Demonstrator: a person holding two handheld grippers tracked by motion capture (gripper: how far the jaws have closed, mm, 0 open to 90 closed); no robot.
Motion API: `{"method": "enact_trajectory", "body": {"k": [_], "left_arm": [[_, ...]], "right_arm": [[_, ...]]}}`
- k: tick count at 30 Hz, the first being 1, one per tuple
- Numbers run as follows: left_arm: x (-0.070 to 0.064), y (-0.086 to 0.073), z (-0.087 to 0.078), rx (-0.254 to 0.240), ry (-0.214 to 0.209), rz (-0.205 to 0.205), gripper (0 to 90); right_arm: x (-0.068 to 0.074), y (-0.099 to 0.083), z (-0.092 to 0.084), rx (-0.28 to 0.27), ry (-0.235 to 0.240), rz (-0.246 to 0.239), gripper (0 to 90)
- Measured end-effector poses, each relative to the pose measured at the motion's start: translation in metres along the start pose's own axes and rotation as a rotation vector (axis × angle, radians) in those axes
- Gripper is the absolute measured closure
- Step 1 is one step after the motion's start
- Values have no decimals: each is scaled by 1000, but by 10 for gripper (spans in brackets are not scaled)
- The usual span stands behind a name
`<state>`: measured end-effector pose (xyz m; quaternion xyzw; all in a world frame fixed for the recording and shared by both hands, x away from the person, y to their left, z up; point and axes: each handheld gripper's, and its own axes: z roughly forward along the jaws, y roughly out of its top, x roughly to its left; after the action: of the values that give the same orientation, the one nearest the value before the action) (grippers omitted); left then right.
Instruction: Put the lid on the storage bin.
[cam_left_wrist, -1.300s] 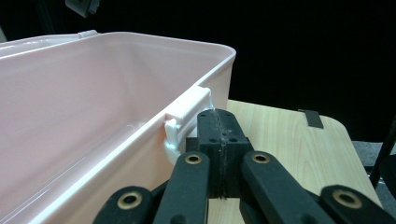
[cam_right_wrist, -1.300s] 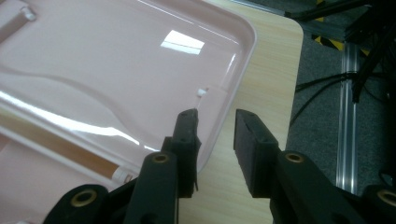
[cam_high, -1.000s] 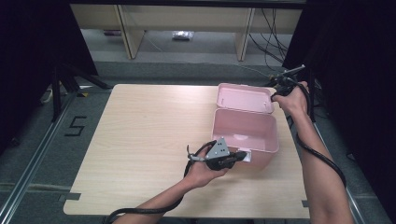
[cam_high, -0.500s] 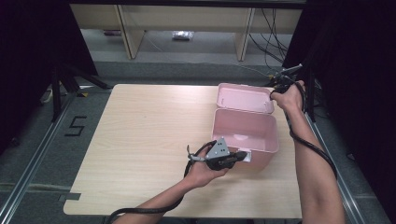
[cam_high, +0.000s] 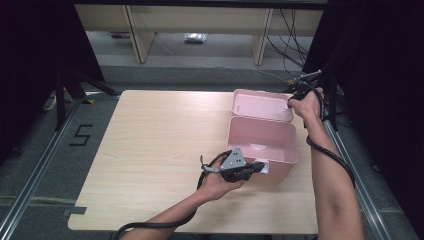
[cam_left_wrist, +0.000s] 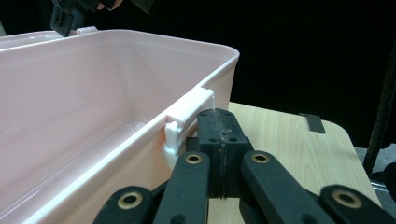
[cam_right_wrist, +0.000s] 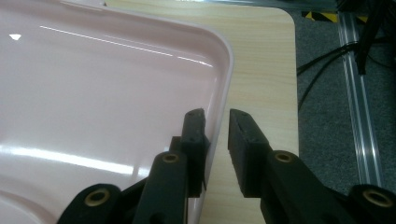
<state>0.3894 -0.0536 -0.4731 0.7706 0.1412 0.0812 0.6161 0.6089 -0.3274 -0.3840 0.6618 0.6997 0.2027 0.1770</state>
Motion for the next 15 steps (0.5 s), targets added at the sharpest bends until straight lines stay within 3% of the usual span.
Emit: {"method": "enact_trajectory", "body": {"k": [2, 5, 6, 7, 11, 15], "left_arm": [[0, 0, 0, 0, 0, 1, 900], [0, 0, 0, -1, -1, 1, 900], [0, 0, 0, -1, -1, 1, 900], [0, 0, 0, -2, -1, 1, 900], [0, 0, 0, -2, -1, 2, 900], [0, 0, 0, -2, -2, 3, 900]], "right_arm": [[1, 0, 2, -1, 2, 24, 778], [1, 1, 4, 6, 1, -1, 787], [3, 1, 5, 7, 2, 34, 788], [1, 1, 5, 10, -2, 5, 790], [-1, 2, 7, 13, -6, 2, 799], [1, 1, 7, 22, 1, 55, 809]]}}
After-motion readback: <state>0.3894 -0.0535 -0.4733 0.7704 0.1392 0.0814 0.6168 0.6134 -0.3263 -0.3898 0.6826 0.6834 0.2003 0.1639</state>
